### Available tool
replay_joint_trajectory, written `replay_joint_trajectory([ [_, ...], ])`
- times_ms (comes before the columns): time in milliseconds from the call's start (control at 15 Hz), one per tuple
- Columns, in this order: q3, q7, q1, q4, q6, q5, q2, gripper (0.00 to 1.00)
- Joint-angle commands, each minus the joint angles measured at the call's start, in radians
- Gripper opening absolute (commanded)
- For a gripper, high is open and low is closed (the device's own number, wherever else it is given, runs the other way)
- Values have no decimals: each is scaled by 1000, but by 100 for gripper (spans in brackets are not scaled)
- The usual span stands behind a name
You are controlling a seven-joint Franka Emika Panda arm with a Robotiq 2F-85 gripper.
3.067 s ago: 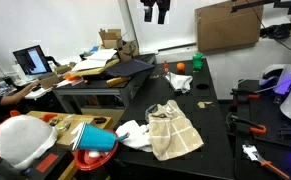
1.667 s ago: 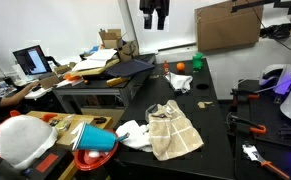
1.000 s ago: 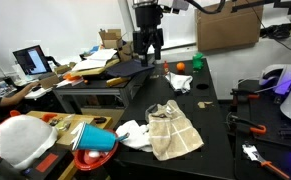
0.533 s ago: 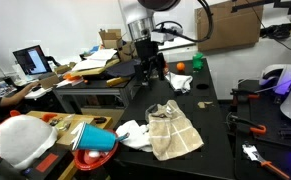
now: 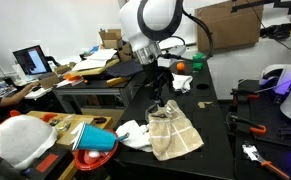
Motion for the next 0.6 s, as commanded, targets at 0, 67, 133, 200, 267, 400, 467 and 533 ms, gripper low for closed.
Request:
replay_joint_trajectory([
  [0,-36,48,27,-3,-25,-120,22,100],
  [67,-43,48,31,0,-28,-153,31,100],
  [133,-46,37,35,3,-28,-180,39,100],
  [200,-49,39,43,5,-24,-216,49,100],
  [267,-50,41,50,6,-18,-247,55,100],
  [400,-52,49,66,13,-6,-309,69,100],
  [467,-52,58,74,16,4,-333,74,100],
  [533,-54,78,83,19,18,-358,76,100],
])
